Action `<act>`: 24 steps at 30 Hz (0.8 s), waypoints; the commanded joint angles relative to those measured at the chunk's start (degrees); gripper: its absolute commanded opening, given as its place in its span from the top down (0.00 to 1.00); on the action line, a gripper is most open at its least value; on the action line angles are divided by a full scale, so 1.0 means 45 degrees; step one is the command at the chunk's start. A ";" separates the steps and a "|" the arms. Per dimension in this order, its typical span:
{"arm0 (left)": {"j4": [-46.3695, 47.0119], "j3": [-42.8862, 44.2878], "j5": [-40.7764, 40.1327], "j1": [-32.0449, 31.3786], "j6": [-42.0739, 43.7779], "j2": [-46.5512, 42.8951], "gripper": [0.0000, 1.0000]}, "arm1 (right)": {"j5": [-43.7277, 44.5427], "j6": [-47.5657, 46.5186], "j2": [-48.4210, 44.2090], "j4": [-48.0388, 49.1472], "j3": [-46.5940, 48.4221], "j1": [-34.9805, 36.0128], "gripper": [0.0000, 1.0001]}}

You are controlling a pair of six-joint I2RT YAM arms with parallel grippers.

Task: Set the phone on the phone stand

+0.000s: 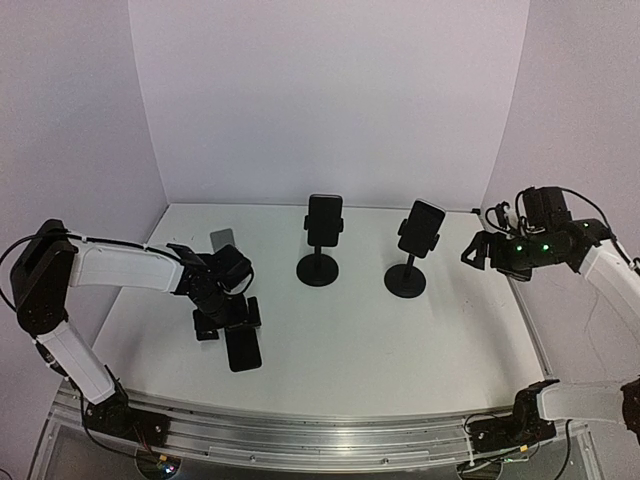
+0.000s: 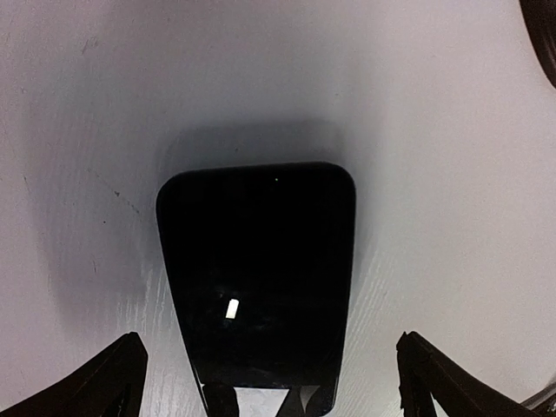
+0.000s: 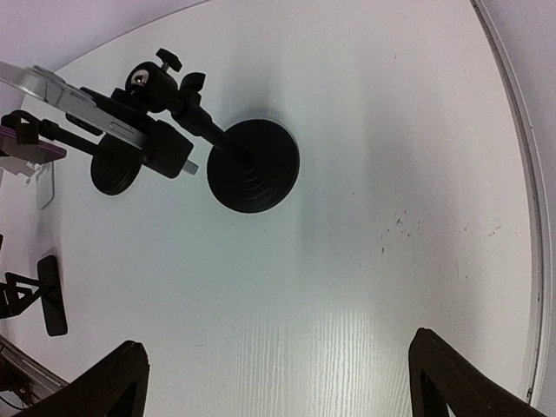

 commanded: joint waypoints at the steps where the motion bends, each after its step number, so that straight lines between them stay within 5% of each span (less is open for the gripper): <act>1: -0.0295 -0.0111 0.0032 -0.0240 -0.0924 0.0401 0.00 | 0.0501 0.0024 -0.0210 -0.1217 0.0622 0.0031 0.02; 17: 0.0071 -0.0179 -0.0534 -0.0501 -0.0077 0.1660 0.01 | 0.0216 -0.0320 -0.0136 -0.1188 0.0310 0.0019 0.02; 24: 0.0852 -0.0386 0.0207 -0.0425 0.0242 0.1929 0.19 | 0.0344 -0.0480 0.0245 -0.1029 0.0320 0.0030 0.02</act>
